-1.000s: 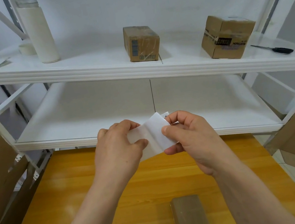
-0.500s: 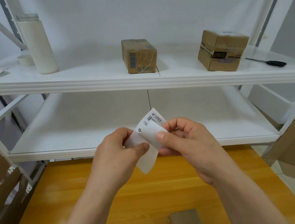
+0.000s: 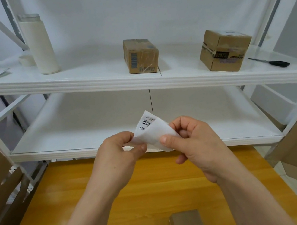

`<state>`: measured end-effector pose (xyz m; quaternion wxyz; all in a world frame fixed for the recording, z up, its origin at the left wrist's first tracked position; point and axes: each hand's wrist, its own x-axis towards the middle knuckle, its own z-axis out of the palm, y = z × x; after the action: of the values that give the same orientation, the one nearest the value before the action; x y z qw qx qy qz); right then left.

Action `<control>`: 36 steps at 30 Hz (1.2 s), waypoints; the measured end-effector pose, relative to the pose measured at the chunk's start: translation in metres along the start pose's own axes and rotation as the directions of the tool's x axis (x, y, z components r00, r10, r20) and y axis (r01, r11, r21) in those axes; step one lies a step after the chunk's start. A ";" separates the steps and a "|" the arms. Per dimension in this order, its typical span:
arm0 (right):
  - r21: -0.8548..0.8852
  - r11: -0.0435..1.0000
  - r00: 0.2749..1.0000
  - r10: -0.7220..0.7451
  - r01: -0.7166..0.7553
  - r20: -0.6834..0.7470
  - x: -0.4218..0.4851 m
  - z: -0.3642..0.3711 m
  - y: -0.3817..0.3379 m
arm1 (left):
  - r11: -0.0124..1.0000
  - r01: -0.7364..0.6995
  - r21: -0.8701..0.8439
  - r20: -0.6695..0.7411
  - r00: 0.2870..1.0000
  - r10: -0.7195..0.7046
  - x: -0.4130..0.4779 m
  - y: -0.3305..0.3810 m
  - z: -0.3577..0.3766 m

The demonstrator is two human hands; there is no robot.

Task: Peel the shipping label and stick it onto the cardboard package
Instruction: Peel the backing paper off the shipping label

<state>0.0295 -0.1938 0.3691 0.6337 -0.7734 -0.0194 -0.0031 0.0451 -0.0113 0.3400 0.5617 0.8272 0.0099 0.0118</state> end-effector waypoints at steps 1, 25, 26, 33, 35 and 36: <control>-0.002 1.000 1.000 -0.004 0.004 -0.001 0.000 0.000 0.000 | 1.000 0.007 -0.001 0.000 1.000 -0.007 -0.001 0.001 0.000; -0.039 0.999 0.999 0.037 -0.036 0.028 -0.005 -0.003 0.001 | 0.974 0.045 -0.223 0.101 0.995 -0.023 -0.013 0.002 -0.001; -0.028 0.999 0.999 0.041 -0.041 0.030 -0.005 -0.003 0.000 | 0.973 0.050 -0.224 0.103 0.994 -0.028 -0.013 0.002 -0.001; 0.041 0.997 0.996 0.059 -0.062 0.065 -0.009 -0.001 -0.001 | 0.968 0.064 -0.243 0.148 0.989 -0.028 -0.018 0.005 -0.002; 0.037 0.997 0.996 0.066 -0.068 0.066 -0.010 0.000 -0.001 | 0.966 0.065 -0.249 0.147 0.989 -0.029 -0.020 0.006 -0.002; 0.042 0.997 0.996 0.068 -0.070 0.066 -0.011 0.000 -0.001 | 0.967 0.066 -0.247 0.142 0.989 -0.032 -0.021 0.006 -0.002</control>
<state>0.0184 -0.1943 0.3694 0.6493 -0.7591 -0.0133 0.0443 0.0242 -0.0124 0.3457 0.6611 0.7480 -0.0098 -0.0577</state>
